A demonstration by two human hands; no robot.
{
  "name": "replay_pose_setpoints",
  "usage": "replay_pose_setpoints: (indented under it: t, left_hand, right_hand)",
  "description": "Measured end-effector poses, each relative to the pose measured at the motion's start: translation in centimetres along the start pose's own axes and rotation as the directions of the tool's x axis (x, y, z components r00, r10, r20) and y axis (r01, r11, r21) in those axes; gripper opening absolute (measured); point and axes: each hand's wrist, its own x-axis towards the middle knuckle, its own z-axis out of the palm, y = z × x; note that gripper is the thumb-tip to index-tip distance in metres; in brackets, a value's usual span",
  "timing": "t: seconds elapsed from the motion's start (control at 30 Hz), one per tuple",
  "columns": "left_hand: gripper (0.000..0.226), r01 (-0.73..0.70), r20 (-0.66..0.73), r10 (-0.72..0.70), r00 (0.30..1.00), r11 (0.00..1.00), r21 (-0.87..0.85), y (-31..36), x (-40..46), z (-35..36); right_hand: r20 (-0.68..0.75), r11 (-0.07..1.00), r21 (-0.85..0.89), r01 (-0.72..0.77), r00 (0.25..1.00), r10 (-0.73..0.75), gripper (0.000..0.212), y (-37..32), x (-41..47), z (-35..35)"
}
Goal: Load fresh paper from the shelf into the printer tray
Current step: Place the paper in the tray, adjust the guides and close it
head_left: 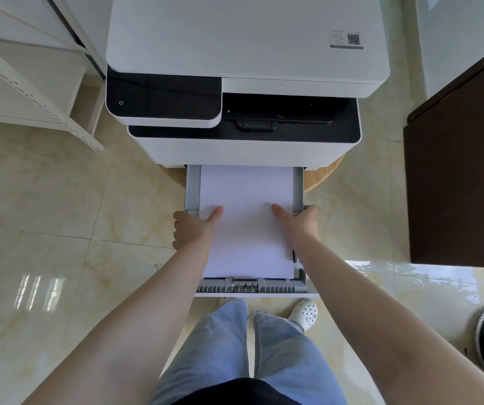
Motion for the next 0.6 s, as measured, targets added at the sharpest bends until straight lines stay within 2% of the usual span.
replay_pose_setpoints:
  t: [0.13, 0.27, 0.43, 0.6]
  left_hand:
    - [0.103, -0.197, 0.137, 0.195, 0.971, 0.980, 0.001, -2.9, -1.2, -1.7]
    - [0.106, -0.215, 0.267, 0.190, 0.945, 0.974, 0.067, -6.1, -2.4, -2.5]
    - [0.102, -0.304, 0.250, 0.267, 0.931, 0.945, 0.123, -6.8, -2.9, -2.8]
    - [0.099, -0.389, 0.216, 0.355, 0.910, 0.909, 0.146, -7.2, -3.3, -3.0]
  right_hand:
    - [0.069, 0.995, -0.079, 0.068, 0.996, -0.062, 0.077, 2.8, -1.3, -1.5]
    - [0.167, 0.979, -0.203, 0.036, 0.986, -0.001, 0.089, 6.1, -2.9, -2.1]
    - [0.167, 0.956, -0.282, 0.075, 0.985, -0.028, 0.069, 7.1, -3.4, -2.2]
    - [0.150, 0.954, -0.283, 0.100, 0.987, -0.059, 0.074, 7.2, -3.8, -2.1]
